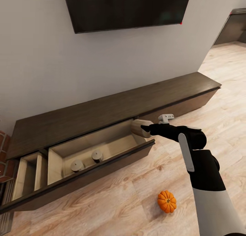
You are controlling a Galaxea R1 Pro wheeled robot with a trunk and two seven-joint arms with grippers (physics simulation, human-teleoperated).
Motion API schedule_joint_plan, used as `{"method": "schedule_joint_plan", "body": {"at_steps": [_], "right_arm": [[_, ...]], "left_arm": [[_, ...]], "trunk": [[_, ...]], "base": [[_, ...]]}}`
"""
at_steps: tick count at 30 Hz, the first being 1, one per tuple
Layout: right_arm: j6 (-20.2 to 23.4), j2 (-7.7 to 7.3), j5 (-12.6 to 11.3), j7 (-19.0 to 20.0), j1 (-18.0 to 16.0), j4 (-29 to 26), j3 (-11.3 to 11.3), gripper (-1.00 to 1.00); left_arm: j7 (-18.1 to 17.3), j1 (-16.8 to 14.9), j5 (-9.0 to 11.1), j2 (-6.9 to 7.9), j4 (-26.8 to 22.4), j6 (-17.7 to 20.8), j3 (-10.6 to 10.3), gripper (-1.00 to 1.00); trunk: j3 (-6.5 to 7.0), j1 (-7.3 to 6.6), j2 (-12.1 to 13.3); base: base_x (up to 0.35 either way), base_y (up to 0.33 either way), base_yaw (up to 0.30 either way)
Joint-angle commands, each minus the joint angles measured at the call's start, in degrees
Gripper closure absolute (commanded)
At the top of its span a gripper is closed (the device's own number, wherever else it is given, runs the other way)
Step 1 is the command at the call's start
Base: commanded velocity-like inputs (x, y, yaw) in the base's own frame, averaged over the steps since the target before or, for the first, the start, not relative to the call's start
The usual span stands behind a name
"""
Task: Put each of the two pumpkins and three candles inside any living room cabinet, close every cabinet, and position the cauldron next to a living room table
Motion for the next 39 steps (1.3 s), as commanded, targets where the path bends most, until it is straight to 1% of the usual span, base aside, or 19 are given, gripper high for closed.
{"method": "schedule_joint_plan", "body": {"at_steps": [1, 2, 4, 5, 11, 18, 20, 24, 27, 29, 30, 31, 34, 39], "right_arm": [[0.3, -0.03, -0.3, -0.2, 0.0, 0.0, 0.1, 1.0], [0.3, 0.01, -0.3, -0.2, 0.0, 0.3, 0.2, 1.0], [0.3, 0.07, -0.3, -0.2, -0.1, 0.6, 0.2, 1.0], [0.3, 0.43, -0.3, -0.2, -0.1, 1.1, 0.3, 1.0], [0.3, 1.16, -0.2, -0.3, -0.2, 2.1, 0.3, 1.0], [0.3, 1.69, -0.2, -0.3, -0.5, 5.2, 0.4, 1.0], [0.3, 2.38, -0.1, -0.3, -0.6, 5.7, 0.5, 1.0], [0.3, 2.74, -0.1, -0.4, -0.6, 6.3, 0.5, 1.0], [0.3, 3.14, -0.1, -3.5, -0.6, 7.7, 0.5, 1.0], [0.3, 3.76, -0.1, -5.5, -0.6, 8.3, 0.5, 1.0], [0.3, 4.37, -0.1, -6.6, -0.6, 9.0, 0.5, 1.0], [0.3, 5.46, 0.6, -8.4, -0.6, 10.8, 0.6, 1.0], [0.3, 5.54, 1.3, -8.5, -0.6, 11.4, 0.6, 1.0], [0.3, 5.54, 1.5, -9.1, -0.6, 12.3, 0.6, 1.0]], "left_arm": [[-0.6, 0.1, 0.6, 0.09, 0.0, -0.4, -0.2, -1.0], [-1.4, 0.2, 0.7, 0.15, 0.0, -0.7, -0.2, -1.0], [-1.7, 0.2, 0.7, 0.17, 0.1, -0.8, -0.2, -1.0], [-2.0, 0.3, 0.7, 0.14, 0.1, -0.9, -0.2, -1.0], [-2.2, 0.3, 0.7, 0.07, 0.7, -1.0, -0.2, -1.0], [-2.3, 0.3, 0.7, 0.03, 1.3, -1.0, -0.2, -1.0], [-2.4, 0.3, 0.7, 0.03, 1.3, -1.0, -0.2, -1.0], [-2.4, 0.3, 0.7, 0.03, 1.4, -1.0, -0.2, -1.0], [-2.4, 0.3, 0.7, -0.04, 1.5, -0.9, -0.2, -1.0], [-2.4, 0.3, 0.7, -0.05, 1.5, -0.9, -0.2, -1.0], [-2.4, 0.3, 0.7, -0.05, 1.5, -0.9, -0.2, -1.0], [-2.3, 0.3, 0.6, -0.13, 1.6, -0.9, -0.2, -1.0], [-2.3, 0.3, 0.6, -0.26, 1.7, -0.7, -0.1, -1.0], [-2.3, 0.3, 0.6, -0.31, 1.8, -0.6, -0.1, -1.0]], "trunk": [[0.16, -0.23, 0.4], [0.16, -0.23, 0.4], [0.16, -0.23, 0.4], [0.16, -0.23, 0.4], [0.16, -0.23, 0.4], [0.16, -0.23, 0.4], [0.16, -0.23, 0.4], [0.16, -0.23, 0.4], [0.16, -0.23, 0.4], [0.16, -0.23, 0.4], [0.16, -0.23, 0.4], [0.16, -0.23, 0.4], [0.16, -0.23, 0.4], [0.16, -0.23, 0.4]], "base": [[0.0, 0.0, 0.05], [0.0, 0.0, 0.163], [0.0, 0.0, 0.198], [0.0, 0.0, 0.248], [0.0, 0.0, 0.271], [0.0, 0.0, 0.289], [0.0, 0.0, 0.291], [0.0, 0.0, 0.292], [0.0, 0.0, 0.292], [0.0, 0.0, 0.292], [0.0, 0.0, 0.292], [0.0, 0.0, 0.072], [0.0, 0.0, 0.028], [0.0, 0.0, 0.007]]}}
